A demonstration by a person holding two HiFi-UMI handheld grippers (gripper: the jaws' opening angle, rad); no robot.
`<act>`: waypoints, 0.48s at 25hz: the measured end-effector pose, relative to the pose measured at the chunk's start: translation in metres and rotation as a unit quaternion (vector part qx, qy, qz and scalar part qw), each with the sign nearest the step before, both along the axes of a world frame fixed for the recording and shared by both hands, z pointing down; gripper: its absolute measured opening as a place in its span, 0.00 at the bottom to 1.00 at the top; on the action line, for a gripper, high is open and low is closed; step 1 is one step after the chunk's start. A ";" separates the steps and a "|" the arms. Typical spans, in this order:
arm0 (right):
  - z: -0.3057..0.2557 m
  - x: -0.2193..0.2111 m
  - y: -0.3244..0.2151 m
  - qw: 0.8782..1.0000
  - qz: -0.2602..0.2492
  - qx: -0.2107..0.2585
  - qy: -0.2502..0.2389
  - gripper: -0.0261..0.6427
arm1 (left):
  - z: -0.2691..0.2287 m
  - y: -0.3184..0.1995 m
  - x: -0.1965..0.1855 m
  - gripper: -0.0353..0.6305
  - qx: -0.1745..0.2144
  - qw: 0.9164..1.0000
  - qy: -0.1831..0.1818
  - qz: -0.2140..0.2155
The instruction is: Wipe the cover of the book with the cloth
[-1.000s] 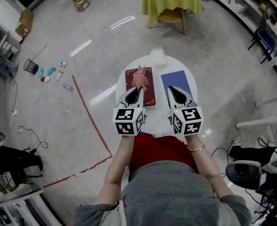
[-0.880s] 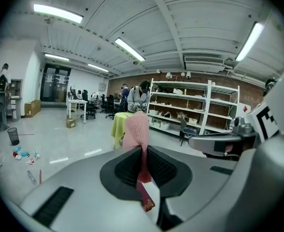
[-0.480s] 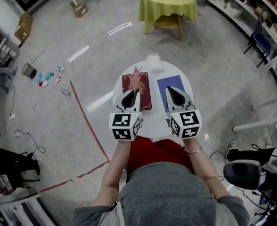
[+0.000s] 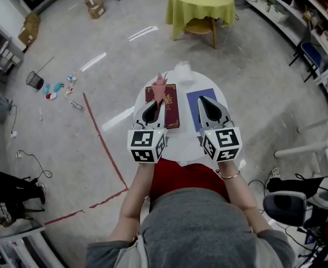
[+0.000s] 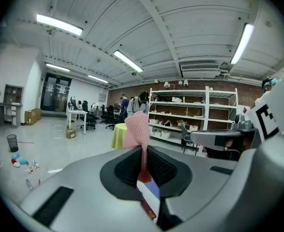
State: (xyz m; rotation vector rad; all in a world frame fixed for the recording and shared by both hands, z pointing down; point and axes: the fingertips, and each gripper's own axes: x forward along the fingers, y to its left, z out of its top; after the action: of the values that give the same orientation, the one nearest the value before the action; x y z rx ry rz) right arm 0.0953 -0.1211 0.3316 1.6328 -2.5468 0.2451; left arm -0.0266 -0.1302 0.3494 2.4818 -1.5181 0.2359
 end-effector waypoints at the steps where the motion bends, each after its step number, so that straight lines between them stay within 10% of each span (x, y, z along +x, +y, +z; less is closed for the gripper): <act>1: -0.002 0.000 0.000 1.000 -0.001 0.003 -0.002 0.08 | -0.001 0.000 -0.001 0.10 0.002 1.000 0.000 -0.001; 12: -0.018 -0.006 0.008 0.999 -0.015 0.029 -0.011 0.08 | -0.012 0.005 -0.008 0.10 0.022 1.000 0.003 -0.010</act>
State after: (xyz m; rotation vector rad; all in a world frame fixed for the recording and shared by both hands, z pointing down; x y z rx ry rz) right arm 0.0893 -0.1132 0.3136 1.6187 -2.6173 0.1890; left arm -0.0345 -0.1255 0.3372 2.4980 -1.5605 0.1935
